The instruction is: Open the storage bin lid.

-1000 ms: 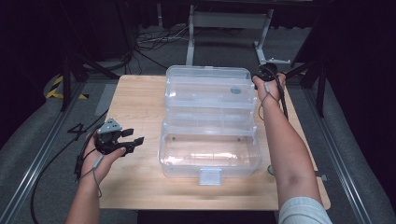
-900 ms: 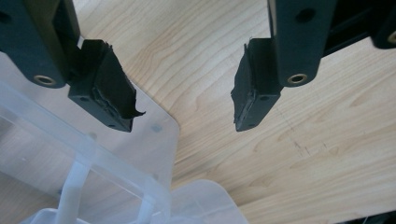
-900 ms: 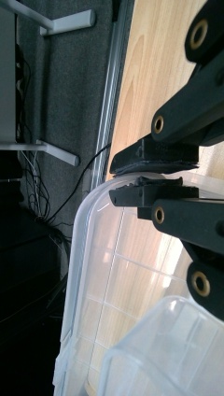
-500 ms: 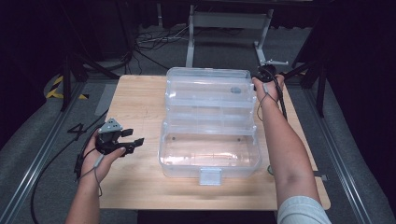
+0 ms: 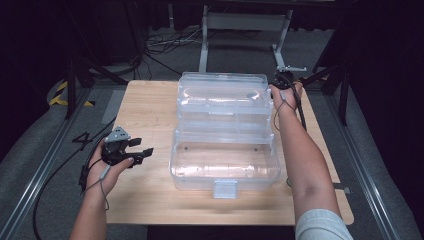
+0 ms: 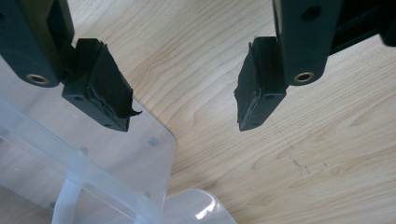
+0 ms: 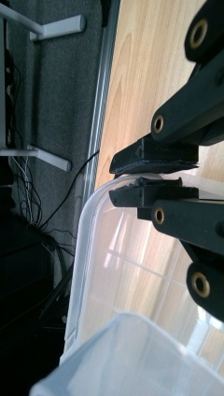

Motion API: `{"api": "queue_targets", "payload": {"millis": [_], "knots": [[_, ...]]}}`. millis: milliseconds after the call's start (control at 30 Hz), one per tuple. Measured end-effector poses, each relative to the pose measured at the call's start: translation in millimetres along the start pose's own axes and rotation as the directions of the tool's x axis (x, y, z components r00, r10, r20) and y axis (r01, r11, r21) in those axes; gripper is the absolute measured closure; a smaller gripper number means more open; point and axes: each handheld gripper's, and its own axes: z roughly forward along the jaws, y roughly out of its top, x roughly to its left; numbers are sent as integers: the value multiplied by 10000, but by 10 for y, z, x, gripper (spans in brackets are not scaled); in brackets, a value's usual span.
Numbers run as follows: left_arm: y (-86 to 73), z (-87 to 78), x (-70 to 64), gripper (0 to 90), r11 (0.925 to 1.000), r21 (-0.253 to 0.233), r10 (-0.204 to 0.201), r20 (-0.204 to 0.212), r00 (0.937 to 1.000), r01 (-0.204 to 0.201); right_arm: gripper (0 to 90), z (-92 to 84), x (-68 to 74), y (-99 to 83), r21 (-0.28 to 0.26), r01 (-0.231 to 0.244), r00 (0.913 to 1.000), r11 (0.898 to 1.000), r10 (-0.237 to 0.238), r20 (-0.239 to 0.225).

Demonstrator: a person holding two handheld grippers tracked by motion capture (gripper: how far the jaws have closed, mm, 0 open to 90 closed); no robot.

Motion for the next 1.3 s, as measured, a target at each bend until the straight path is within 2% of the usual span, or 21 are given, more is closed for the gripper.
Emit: {"api": "queue_targets", "payload": {"millis": [133, 267, 333, 400, 467, 633, 867, 933, 1100, 1233, 1300], "knots": [[8, 6, -6, 373, 10000, -8, 27, 5, 10000, -27, 827, 5, -14, -8, -59, -93, 9999, 9999, 93, -72], [13, 18, -12, 372, 10000, 37, 77, 46, 10000, -77, 752, -33, -28, 3, -330, 102, 9999, 9994, -100, 65], [18, 22, -14, 372, 9999, 90, 105, 40, 9999, -105, 741, -44, -32, 6, -366, 85, 10000, 9993, -84, 36], [26, 26, -18, 372, 9999, 143, 91, 43, 9999, -91, 699, -98, -43, 19, -504, 14, 10000, 9987, -18, -72], [43, 35, -24, 373, 9999, 118, 85, 68, 9999, -86, 666, -167, -49, 36, -652, 146, 9998, 9978, -155, -139], [89, 59, -26, 373, 9997, 129, 188, 150, 9997, -190, 621, -284, -41, 52, -791, 179, 9992, 9967, -207, -347], [160, 124, -31, 374, 9996, 155, 218, 376, 9991, -224, 579, -638, -41, 75, -1061, 582, 9965, 9926, -641, -528], [189, 150, -35, 374, 9997, 152, 168, 453, 9988, -175, 571, -684, -49, 73, -1084, 604, 9961, 9923, -669, -574], [252, 194, -38, 374, 9996, 169, 231, 604, 9979, -242, 553, -974, -87, 39, -1323, 795, 9938, 9880, -889, -670], [281, 216, -33, 374, 9997, 168, 189, 679, 9975, -200, 543, -1089, -100, 24, -1417, 905, 9922, 9858, -1015, -724], [297, 214, -26, 374, 9996, 197, 202, 712, 9973, -216, 531, -1200, -109, 5, -1495, 1021, 9903, 9835, -1147, -783]]}}
